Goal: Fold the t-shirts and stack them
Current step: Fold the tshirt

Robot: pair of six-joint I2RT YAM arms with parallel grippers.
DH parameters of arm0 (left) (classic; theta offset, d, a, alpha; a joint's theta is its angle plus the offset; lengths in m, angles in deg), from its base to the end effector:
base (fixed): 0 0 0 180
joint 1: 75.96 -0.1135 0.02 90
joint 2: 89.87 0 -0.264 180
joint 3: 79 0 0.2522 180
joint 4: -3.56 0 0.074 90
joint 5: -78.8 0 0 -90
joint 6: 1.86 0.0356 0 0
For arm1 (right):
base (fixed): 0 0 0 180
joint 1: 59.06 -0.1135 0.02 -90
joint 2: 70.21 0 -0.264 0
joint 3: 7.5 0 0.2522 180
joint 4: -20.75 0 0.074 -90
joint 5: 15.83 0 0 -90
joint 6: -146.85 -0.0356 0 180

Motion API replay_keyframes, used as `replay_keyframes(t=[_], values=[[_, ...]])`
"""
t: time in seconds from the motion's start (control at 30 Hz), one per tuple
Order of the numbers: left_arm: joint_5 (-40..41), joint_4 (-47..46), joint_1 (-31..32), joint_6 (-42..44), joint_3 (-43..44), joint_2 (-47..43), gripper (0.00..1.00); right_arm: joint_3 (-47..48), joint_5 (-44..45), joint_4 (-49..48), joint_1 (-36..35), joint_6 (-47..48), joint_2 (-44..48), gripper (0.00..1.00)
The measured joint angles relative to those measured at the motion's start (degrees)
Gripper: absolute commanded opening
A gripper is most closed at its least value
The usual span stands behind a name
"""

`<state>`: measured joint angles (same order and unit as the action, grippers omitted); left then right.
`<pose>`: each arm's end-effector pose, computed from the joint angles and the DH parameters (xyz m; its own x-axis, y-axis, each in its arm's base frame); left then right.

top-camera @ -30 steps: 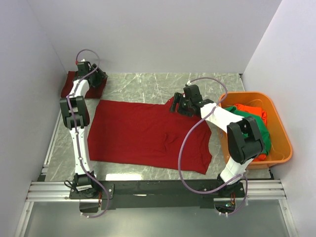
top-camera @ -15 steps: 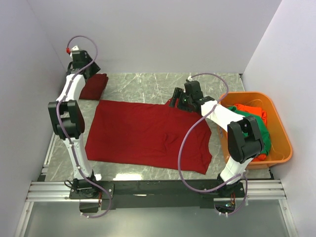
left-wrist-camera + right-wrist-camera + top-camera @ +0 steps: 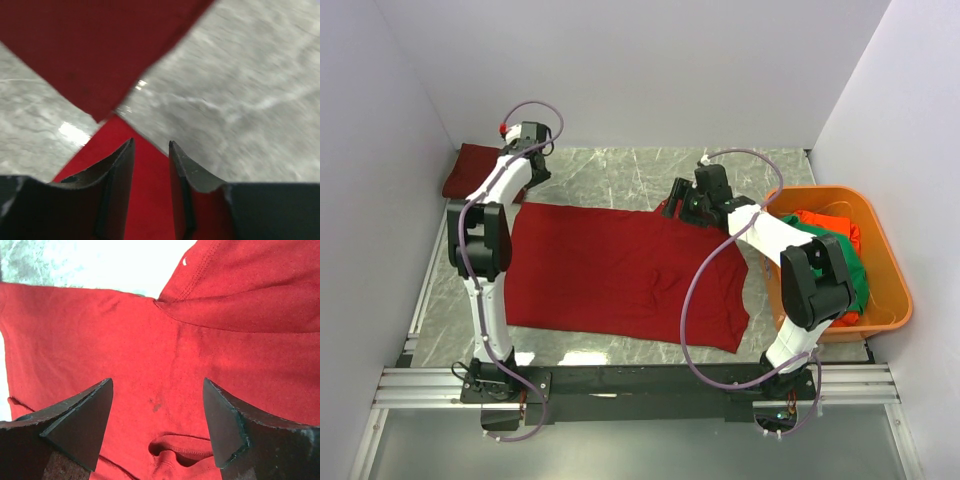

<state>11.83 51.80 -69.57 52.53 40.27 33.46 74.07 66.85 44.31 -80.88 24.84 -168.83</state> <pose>0.4805 -0.0398 0.2317 -0.5605 -0.4764 -0.6774 -0.5679 0.8165 -0.1044 0.3545 0.1468 0.2294 -0.7554 0.2639 -0.5998 -0.0684 0.8785 0.4727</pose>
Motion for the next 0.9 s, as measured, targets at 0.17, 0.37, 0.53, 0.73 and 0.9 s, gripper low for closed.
replay_keyframes(t=[0.17, 0.37, 0.53, 0.73, 0.9], values=[[5.55, 2.25, -0.04, -1.99, 0.81, 2.54, 0.38, -0.59, -0.81, -0.39, 0.79, -0.11, 0.02, 0.78], [8.59, 4.85, 0.07, -2.86, 3.67, 7.17, 0.35, -1.09, -1.49, -0.72, 1.20, -0.11, 0.13, 0.78], [9.46, 5.92, 0.07, -3.06, 4.98, 9.60, 0.35, -1.88, -2.27, -1.20, 1.27, -0.26, 0.26, 0.77], [10.32, 6.14, 0.07, -3.10, 4.98, 9.70, 0.36, -1.90, -3.15, -1.68, 1.57, -0.39, 0.26, 0.77], [10.71, 6.45, 0.07, -3.10, 5.49, 10.38, 0.39, -2.16, -3.50, -1.92, 1.62, -0.52, 0.26, 0.78]])
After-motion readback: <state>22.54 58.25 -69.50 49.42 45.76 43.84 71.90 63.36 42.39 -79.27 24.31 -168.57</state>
